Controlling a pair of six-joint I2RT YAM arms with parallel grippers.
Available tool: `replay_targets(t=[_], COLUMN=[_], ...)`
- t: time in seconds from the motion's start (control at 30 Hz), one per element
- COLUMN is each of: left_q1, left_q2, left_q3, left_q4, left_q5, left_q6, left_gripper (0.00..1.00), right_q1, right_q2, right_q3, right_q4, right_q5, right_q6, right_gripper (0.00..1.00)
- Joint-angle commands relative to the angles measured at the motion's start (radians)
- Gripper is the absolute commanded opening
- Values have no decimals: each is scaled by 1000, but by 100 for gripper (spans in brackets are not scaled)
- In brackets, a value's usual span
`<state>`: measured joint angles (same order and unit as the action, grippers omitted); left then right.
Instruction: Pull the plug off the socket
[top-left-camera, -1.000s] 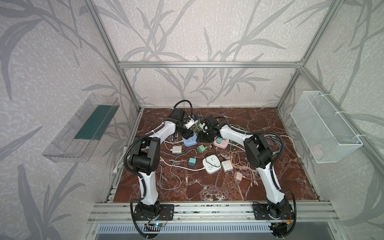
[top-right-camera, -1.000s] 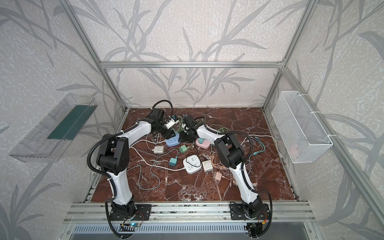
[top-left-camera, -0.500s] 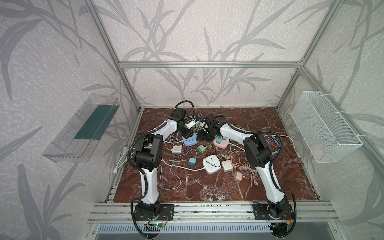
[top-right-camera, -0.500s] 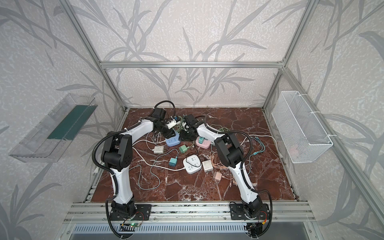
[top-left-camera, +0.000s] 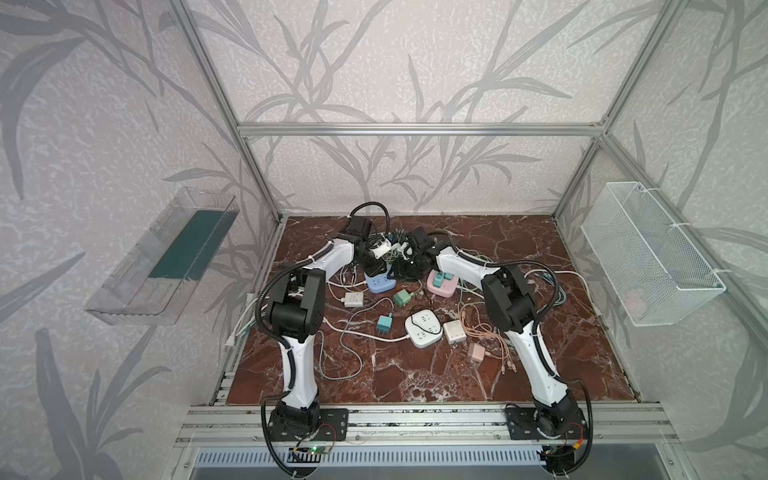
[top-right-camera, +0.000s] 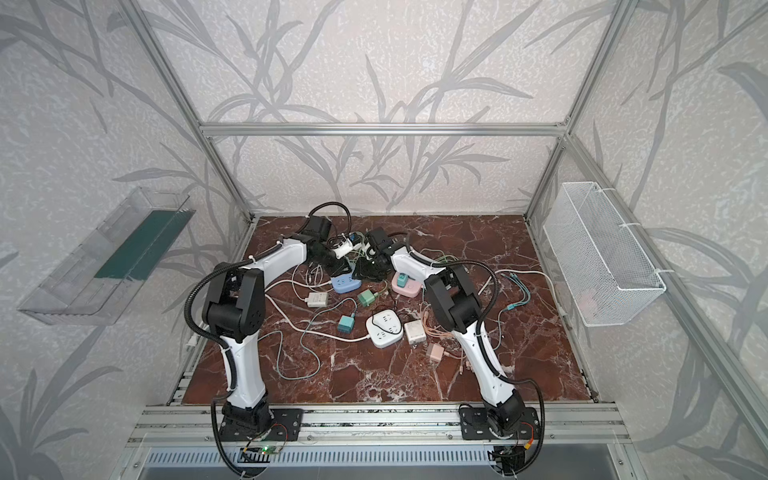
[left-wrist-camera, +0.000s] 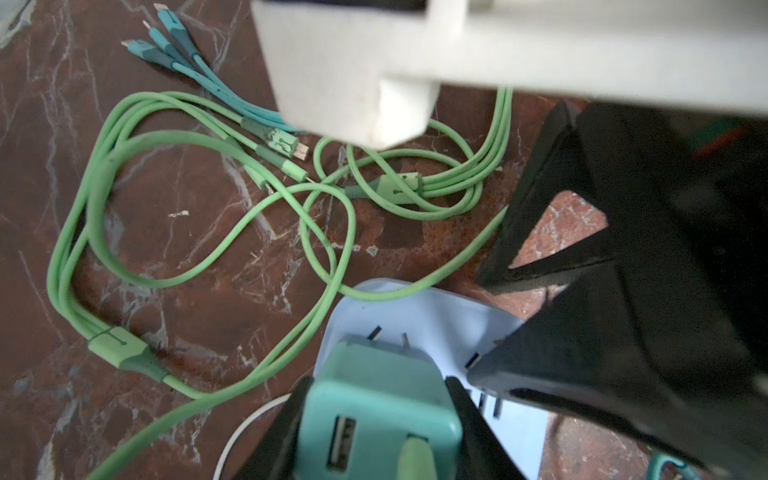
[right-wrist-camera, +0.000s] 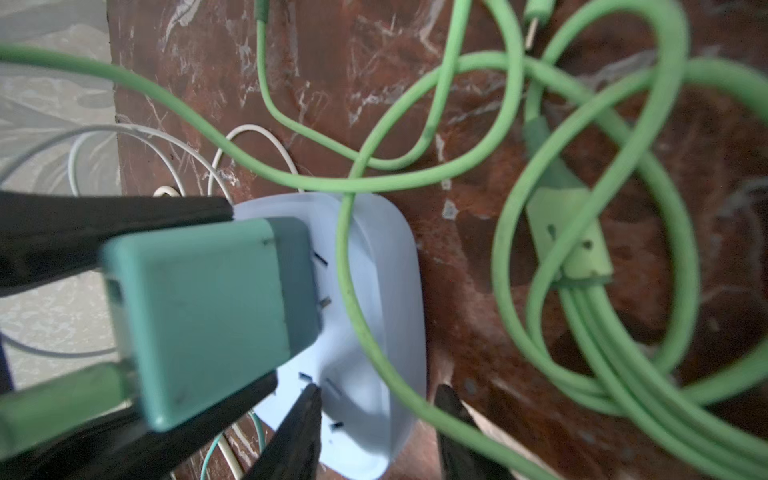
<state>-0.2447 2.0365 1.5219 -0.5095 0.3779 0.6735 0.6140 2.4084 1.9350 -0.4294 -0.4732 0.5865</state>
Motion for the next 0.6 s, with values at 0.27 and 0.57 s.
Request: replay_targets(t=[0.27,0.57], left_q1=[-10,-13], left_q2=[-44,-79], left_q3=[-9,-19], left_q4=[-20,3], left_q5=[64,114], left_q6=[7,-15], left_gripper=[31,28], right_q1=[-1,10], right_q2=[32,25], right_q3=[20,-19], right_q4=[-4,-38], right_q5=[-13,0], right_q6=[30,17], right_gripper=[45,40])
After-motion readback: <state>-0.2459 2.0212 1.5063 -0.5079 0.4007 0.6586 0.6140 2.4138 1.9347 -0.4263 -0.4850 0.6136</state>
